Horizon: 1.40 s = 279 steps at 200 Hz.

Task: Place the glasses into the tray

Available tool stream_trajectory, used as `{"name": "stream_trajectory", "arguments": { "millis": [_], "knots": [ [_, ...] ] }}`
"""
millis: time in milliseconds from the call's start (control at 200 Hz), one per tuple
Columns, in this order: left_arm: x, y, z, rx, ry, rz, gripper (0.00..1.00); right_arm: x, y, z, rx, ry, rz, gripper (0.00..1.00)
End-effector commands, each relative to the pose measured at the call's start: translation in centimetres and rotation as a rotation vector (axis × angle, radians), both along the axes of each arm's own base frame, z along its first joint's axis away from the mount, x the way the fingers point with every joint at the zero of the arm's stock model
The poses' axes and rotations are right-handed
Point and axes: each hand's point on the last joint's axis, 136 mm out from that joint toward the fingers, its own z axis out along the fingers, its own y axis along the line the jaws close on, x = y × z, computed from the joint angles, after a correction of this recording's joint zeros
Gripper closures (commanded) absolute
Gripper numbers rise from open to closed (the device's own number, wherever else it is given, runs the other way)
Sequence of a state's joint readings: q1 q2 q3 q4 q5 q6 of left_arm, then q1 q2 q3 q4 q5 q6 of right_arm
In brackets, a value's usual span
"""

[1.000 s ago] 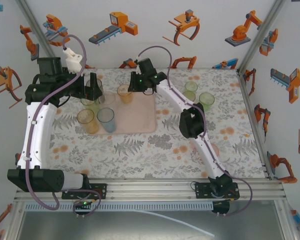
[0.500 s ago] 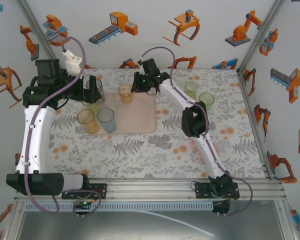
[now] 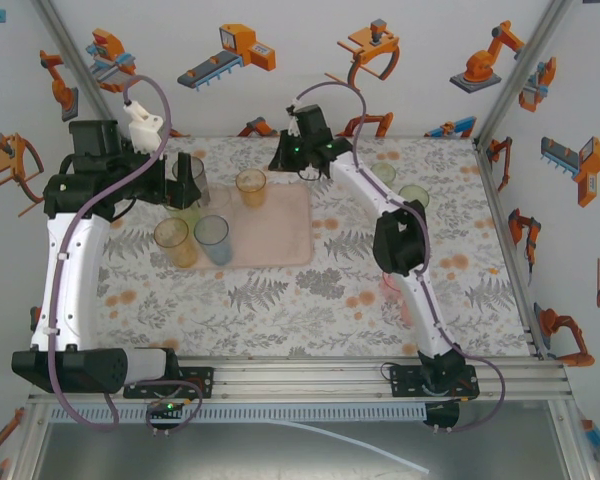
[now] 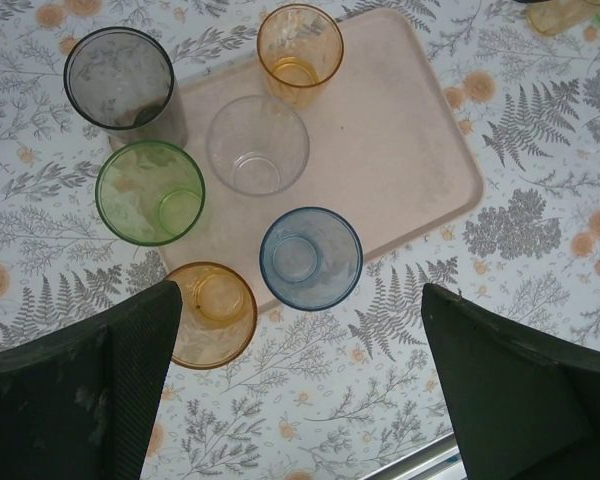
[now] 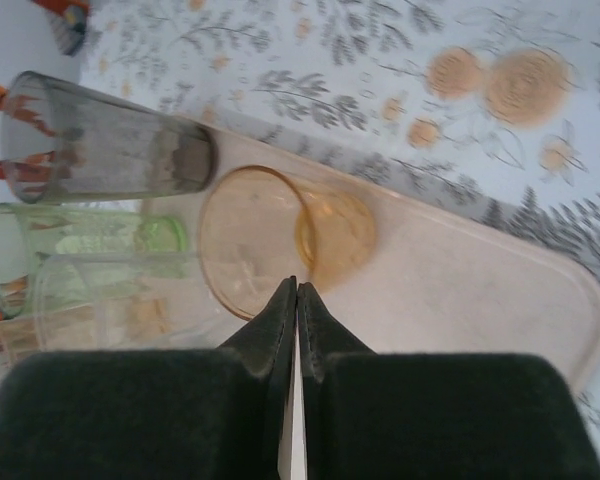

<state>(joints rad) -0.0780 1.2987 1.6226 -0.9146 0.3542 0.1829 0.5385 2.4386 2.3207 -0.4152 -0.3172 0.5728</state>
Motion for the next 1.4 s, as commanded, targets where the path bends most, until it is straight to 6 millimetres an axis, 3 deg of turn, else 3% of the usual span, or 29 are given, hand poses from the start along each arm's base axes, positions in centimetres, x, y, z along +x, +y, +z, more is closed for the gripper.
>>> {"name": "stream_trajectory", "arguments": {
  "millis": [0, 641, 966, 1392],
  "knots": [
    [-1.2, 0.2, 0.6, 0.027, -0.018, -0.014, 0.03, 0.8, -2.5, 2.7, -0.006, -0.058, -0.101, 0.96],
    [-1.1, -0.3, -0.1, 0.008, 0.006, -0.035, 0.03, -0.4, -0.5, -7.7, 0.050, 0.173, -0.052, 0.96],
    [-0.8, -0.4, -0.7, 0.008, 0.016, -0.035, 0.03, -1.1, 1.4, -9.7, 0.076, 0.211, -0.010, 0.95],
    [-0.8, -0.3, -1.1, 0.013, 0.021, -0.037, 0.03, -0.7, 4.3, -10.1, 0.173, 0.225, 0.028, 0.93]
  ]
}}
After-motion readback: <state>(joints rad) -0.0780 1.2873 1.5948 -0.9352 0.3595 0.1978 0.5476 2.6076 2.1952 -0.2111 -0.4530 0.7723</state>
